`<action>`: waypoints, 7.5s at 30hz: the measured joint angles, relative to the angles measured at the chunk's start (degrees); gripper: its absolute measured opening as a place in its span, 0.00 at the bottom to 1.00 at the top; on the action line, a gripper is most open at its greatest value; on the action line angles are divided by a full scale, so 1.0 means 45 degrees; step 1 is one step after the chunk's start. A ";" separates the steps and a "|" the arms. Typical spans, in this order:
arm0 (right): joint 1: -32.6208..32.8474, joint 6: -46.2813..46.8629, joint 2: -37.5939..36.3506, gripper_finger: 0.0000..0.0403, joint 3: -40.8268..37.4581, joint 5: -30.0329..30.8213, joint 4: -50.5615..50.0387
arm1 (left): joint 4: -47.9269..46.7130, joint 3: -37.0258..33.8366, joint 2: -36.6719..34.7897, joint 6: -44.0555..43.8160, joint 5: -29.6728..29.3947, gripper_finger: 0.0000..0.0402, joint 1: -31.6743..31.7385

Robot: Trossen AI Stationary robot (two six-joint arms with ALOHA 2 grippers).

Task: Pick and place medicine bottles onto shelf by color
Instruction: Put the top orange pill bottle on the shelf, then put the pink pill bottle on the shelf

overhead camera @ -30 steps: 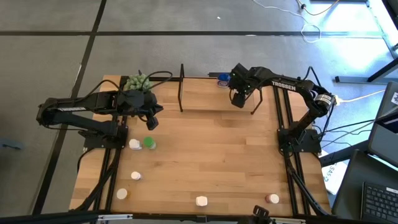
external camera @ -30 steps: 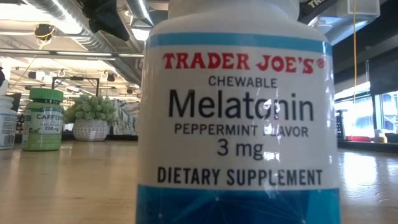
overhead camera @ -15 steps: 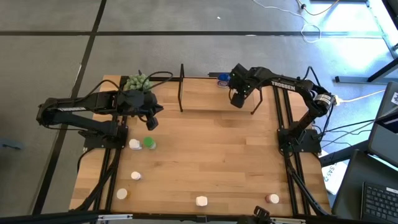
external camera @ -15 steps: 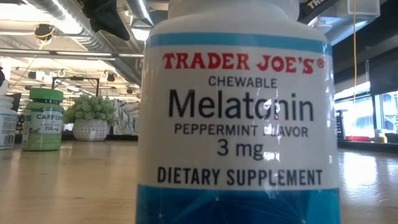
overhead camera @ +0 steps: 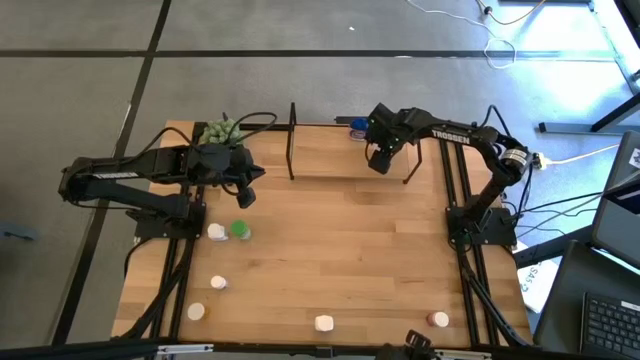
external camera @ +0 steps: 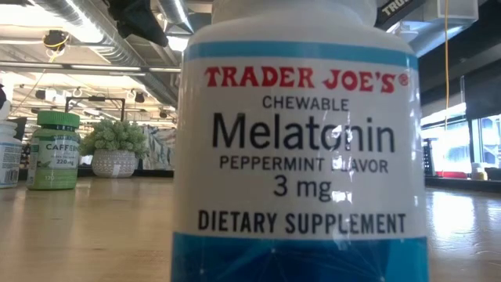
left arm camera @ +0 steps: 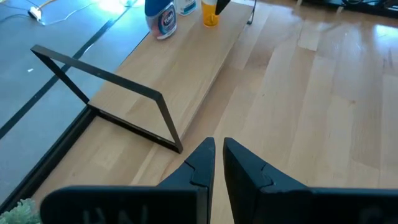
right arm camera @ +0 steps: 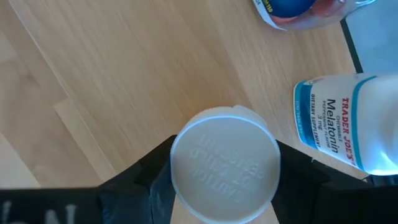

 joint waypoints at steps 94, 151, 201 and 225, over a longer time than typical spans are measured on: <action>0.2328 0.2636 -0.0311 0.00 -0.2043 0.2179 0.4451 | 0.0000 0.0000 0.0000 -0.0004 -0.0015 0.07 0.0005; 0.2327 0.3059 -0.0311 0.00 -0.2064 0.4301 0.3291 | -0.0003 0.0000 0.0000 -0.0004 -0.0011 0.07 0.0005; 0.4626 0.3977 -0.2626 0.00 0.0673 0.3079 0.1291 | -0.0005 0.0000 -0.0151 -0.0048 -0.0006 0.07 0.0005; 1.0265 0.6732 -0.3876 0.00 0.3905 0.2400 -0.1813 | -0.1301 0.0010 -0.1390 -0.0776 0.6244 0.07 -0.0063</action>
